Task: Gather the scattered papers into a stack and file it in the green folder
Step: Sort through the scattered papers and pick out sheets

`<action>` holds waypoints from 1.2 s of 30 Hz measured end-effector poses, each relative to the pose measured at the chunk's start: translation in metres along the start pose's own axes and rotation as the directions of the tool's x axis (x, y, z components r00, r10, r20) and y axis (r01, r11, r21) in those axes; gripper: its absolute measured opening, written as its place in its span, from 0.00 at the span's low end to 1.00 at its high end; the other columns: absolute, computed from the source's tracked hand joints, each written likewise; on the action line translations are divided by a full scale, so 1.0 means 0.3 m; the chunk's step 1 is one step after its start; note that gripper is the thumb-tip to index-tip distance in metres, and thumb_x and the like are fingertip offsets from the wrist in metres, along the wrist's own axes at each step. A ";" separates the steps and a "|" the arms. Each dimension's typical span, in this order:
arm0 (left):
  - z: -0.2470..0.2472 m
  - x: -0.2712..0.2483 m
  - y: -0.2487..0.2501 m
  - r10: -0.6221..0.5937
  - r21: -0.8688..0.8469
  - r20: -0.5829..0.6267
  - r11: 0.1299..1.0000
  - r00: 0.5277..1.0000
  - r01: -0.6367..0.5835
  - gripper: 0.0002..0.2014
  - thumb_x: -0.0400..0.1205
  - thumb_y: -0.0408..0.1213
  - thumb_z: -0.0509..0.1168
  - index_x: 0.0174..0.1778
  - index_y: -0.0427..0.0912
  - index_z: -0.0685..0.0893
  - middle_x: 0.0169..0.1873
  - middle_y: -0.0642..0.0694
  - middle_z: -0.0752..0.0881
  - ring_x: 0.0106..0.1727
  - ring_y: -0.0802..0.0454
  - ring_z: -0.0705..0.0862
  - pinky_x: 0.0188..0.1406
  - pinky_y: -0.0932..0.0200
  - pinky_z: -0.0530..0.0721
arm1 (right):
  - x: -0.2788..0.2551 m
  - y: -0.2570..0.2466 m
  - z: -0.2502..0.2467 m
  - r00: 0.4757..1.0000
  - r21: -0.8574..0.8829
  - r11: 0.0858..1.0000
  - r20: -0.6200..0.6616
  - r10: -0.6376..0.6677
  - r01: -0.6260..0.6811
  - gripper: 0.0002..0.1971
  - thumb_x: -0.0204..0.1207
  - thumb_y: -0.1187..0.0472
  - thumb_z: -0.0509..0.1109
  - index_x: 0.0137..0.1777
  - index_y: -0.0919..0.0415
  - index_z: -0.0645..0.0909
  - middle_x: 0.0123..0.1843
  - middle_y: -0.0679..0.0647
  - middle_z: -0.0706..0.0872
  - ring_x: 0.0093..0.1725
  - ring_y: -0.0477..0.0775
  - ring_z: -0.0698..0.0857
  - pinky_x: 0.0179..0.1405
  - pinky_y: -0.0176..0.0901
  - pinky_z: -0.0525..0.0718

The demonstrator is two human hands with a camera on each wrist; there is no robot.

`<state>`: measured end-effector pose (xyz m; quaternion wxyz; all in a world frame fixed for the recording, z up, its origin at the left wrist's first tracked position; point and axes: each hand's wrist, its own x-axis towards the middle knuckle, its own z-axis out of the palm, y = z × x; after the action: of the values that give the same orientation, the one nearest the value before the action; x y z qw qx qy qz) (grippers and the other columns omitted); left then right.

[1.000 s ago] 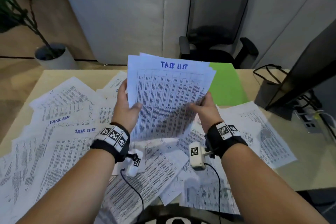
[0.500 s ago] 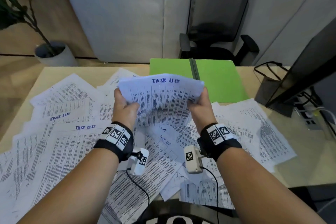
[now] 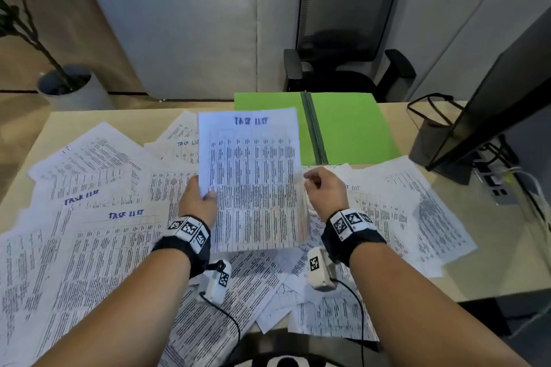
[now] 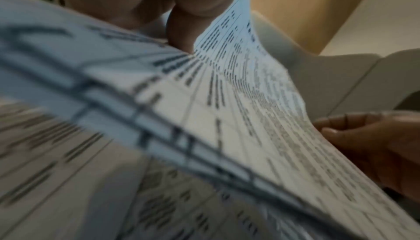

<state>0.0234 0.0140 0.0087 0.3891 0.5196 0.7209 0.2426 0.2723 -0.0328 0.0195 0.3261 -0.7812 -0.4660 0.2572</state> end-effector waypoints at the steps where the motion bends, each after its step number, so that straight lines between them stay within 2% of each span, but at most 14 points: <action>1: 0.010 0.003 -0.025 -0.038 0.049 0.014 0.998 0.999 0.037 0.24 0.86 0.33 0.58 0.79 0.39 0.65 0.71 0.40 0.76 0.67 0.36 0.78 0.69 0.43 0.77 | 0.010 0.039 0.002 1.000 -0.067 0.998 0.020 0.013 -0.011 0.09 0.79 0.66 0.66 0.56 0.59 0.84 0.53 0.53 0.88 0.53 0.53 0.85 0.59 0.42 0.81; 3: 0.030 0.007 -0.098 -0.137 0.146 0.064 0.981 0.988 0.127 0.25 0.86 0.32 0.57 0.80 0.36 0.63 0.72 0.36 0.74 0.69 0.35 0.76 0.69 0.46 0.74 | 0.023 0.118 0.013 0.996 -0.218 0.975 0.073 0.059 -0.042 0.11 0.79 0.68 0.64 0.58 0.61 0.84 0.58 0.56 0.86 0.57 0.56 0.84 0.61 0.44 0.81; 6: 0.057 0.032 -0.207 -0.226 0.259 0.111 0.947 0.968 0.192 0.18 0.83 0.29 0.58 0.70 0.33 0.73 0.51 0.34 0.82 0.47 0.38 0.81 0.50 0.48 0.83 | 0.026 0.191 0.041 0.976 -0.378 0.925 0.190 0.105 -0.026 0.20 0.77 0.68 0.65 0.69 0.60 0.77 0.68 0.59 0.77 0.66 0.60 0.78 0.66 0.50 0.79; 9: 0.065 0.056 -0.244 -0.261 0.297 0.148 0.932 0.954 0.209 0.24 0.83 0.33 0.60 0.76 0.37 0.67 0.64 0.34 0.80 0.56 0.37 0.83 0.54 0.50 0.81 | 0.015 0.212 0.083 0.951 -0.546 0.837 0.272 0.146 0.028 0.34 0.74 0.60 0.68 0.79 0.56 0.60 0.75 0.60 0.66 0.72 0.63 0.70 0.67 0.54 0.75; 13: 0.061 0.086 -0.248 -0.286 0.321 0.187 0.922 0.940 0.216 0.26 0.82 0.33 0.61 0.77 0.38 0.67 0.66 0.36 0.79 0.57 0.38 0.82 0.58 0.51 0.81 | 0.024 0.192 0.102 0.945 -0.647 0.762 0.233 0.229 -0.025 0.45 0.72 0.55 0.71 0.83 0.51 0.47 0.73 0.62 0.66 0.69 0.65 0.72 0.66 0.58 0.74; 15: 0.059 0.095 -0.255 -0.316 0.345 0.191 0.908 0.930 0.237 0.29 0.82 0.35 0.61 0.80 0.37 0.62 0.71 0.36 0.76 0.65 0.36 0.80 0.64 0.50 0.78 | 0.042 0.175 0.093 0.931 -0.654 0.748 0.196 0.309 -0.110 0.43 0.71 0.53 0.71 0.82 0.54 0.50 0.72 0.63 0.67 0.68 0.66 0.74 0.66 0.59 0.74; 18: 0.066 0.118 -0.278 -0.334 0.366 0.191 0.897 0.923 0.249 0.30 0.79 0.37 0.62 0.78 0.36 0.65 0.71 0.33 0.76 0.65 0.34 0.80 0.64 0.44 0.81 | 0.050 0.154 0.093 0.906 -0.647 0.726 0.125 0.403 -0.234 0.36 0.70 0.54 0.72 0.76 0.60 0.60 0.70 0.64 0.68 0.67 0.67 0.74 0.66 0.59 0.75; 21: 0.061 0.111 -0.265 -0.345 0.376 0.189 0.890 0.919 0.257 0.30 0.81 0.37 0.62 0.80 0.37 0.63 0.72 0.34 0.75 0.66 0.35 0.79 0.64 0.48 0.80 | 0.043 0.149 0.114 0.887 -0.495 0.807 0.140 0.440 -0.322 0.32 0.70 0.62 0.70 0.72 0.62 0.62 0.66 0.63 0.65 0.56 0.67 0.82 0.57 0.58 0.85; 24: 0.054 0.094 -0.246 -0.326 0.356 0.193 0.902 0.925 0.244 0.30 0.82 0.35 0.62 0.81 0.36 0.61 0.72 0.35 0.75 0.65 0.37 0.80 0.60 0.51 0.79 | 0.048 0.142 0.114 0.857 -0.418 0.840 0.224 0.465 -0.346 0.24 0.71 0.64 0.66 0.66 0.61 0.65 0.57 0.57 0.77 0.53 0.63 0.84 0.56 0.60 0.85; 26: 0.054 0.106 -0.258 -0.313 0.350 0.202 0.908 0.928 0.231 0.29 0.80 0.35 0.62 0.79 0.36 0.65 0.67 0.35 0.79 0.56 0.39 0.83 0.50 0.54 0.80 | 0.052 0.137 0.098 0.863 -0.420 0.851 0.248 0.441 -0.314 0.15 0.69 0.62 0.65 0.56 0.56 0.74 0.47 0.53 0.82 0.52 0.60 0.84 0.58 0.60 0.83; 29: 0.052 0.120 -0.272 -0.277 0.349 0.215 0.918 0.937 0.191 0.22 0.77 0.34 0.62 0.69 0.37 0.74 0.51 0.37 0.86 0.41 0.45 0.84 0.34 0.59 0.79 | 0.073 0.118 0.041 0.925 -0.402 0.874 0.141 0.353 -0.273 0.04 0.73 0.60 0.64 0.46 0.52 0.78 0.47 0.54 0.85 0.49 0.59 0.84 0.58 0.58 0.82; 32: 0.047 0.101 -0.252 -0.253 0.316 0.220 0.932 0.942 0.176 0.14 0.77 0.30 0.61 0.59 0.37 0.78 0.44 0.38 0.85 0.40 0.43 0.83 0.34 0.58 0.79 | 0.097 0.062 -0.056 0.977 -0.341 0.917 -0.024 0.214 -0.209 0.03 0.76 0.60 0.63 0.48 0.56 0.76 0.48 0.56 0.85 0.44 0.61 0.84 0.52 0.54 0.84; 34: 0.044 0.089 -0.239 -0.249 0.290 0.215 0.940 0.944 0.182 0.10 0.78 0.29 0.61 0.55 0.37 0.78 0.41 0.38 0.85 0.38 0.43 0.82 0.35 0.57 0.79 | 0.102 0.005 -0.117 0.984 -0.314 0.938 -0.136 0.111 -0.149 0.05 0.79 0.60 0.63 0.52 0.57 0.75 0.47 0.56 0.85 0.45 0.64 0.83 0.52 0.51 0.79; 36: 0.043 0.080 -0.225 -0.238 0.257 0.199 0.949 0.951 0.183 0.10 0.78 0.28 0.62 0.55 0.35 0.77 0.38 0.39 0.82 0.35 0.44 0.80 0.34 0.57 0.79 | 0.097 -0.060 -0.159 0.976 -0.249 0.968 -0.212 -0.050 -0.005 0.05 0.79 0.62 0.64 0.53 0.58 0.77 0.46 0.57 0.86 0.47 0.65 0.83 0.51 0.53 0.78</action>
<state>-0.0076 0.0126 -0.0570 0.4284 0.5059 0.7469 0.0513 0.3085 -0.0134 0.0615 0.2774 -0.8338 -0.4653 0.1065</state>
